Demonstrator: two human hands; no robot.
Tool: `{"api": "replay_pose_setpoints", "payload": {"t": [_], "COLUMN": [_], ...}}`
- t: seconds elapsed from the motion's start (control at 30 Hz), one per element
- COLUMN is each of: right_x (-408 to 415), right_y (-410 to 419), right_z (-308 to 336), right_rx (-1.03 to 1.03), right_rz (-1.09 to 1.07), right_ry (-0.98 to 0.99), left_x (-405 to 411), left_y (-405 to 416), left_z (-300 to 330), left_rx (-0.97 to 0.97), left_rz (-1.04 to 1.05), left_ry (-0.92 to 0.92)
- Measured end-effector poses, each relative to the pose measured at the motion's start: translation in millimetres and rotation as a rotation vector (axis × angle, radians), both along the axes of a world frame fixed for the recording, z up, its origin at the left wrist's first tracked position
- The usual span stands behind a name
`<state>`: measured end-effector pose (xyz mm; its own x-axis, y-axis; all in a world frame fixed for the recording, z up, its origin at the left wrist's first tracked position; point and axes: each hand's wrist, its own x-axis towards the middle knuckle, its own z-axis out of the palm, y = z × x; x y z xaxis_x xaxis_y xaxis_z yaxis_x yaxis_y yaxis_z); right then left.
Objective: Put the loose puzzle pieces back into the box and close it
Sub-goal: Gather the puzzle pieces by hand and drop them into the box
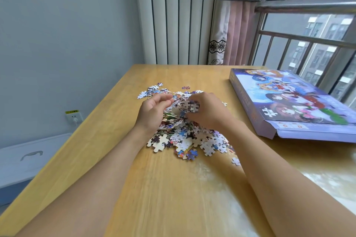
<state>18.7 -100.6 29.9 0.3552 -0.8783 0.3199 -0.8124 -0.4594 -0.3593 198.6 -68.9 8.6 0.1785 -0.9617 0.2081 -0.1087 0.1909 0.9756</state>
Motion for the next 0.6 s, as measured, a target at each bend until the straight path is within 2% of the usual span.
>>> {"api": "replay_pose_setpoints", "payload": {"t": [0.07, 0.2, 0.3, 0.37, 0.47, 0.53, 0.6], "right_x": [-3, -4, -3, -6, -10, -12, -15], "right_y": [0, -3, -3, -5, -3, 0, 2], "right_z": [2, -2, -1, 3, 10, 14, 19], "right_rx": [0.040, 0.041, 0.023, 0.010, 0.114, 0.269, 0.514], "right_rz": [0.011, -0.019, -0.054, -0.077, -0.067, -0.048, -0.047], "right_ry": [0.009, 0.155, 0.081, -0.036, -0.341, -0.613, -0.897], "left_x": [-1, -1, 0, 1, 1, 2, 2], "left_y": [0, 1, -1, -3, -4, -4, -4], "left_z": [-1, -2, -3, -4, -5, -5, -5], "left_rx": [-0.009, -0.013, -0.025, -0.032, -0.046, -0.050, -0.054], "left_rz": [0.010, 0.019, 0.024, 0.031, 0.042, 0.050, 0.052], "left_ry": [-0.037, -0.047, -0.042, -0.040, -0.029, -0.026, -0.029]}}
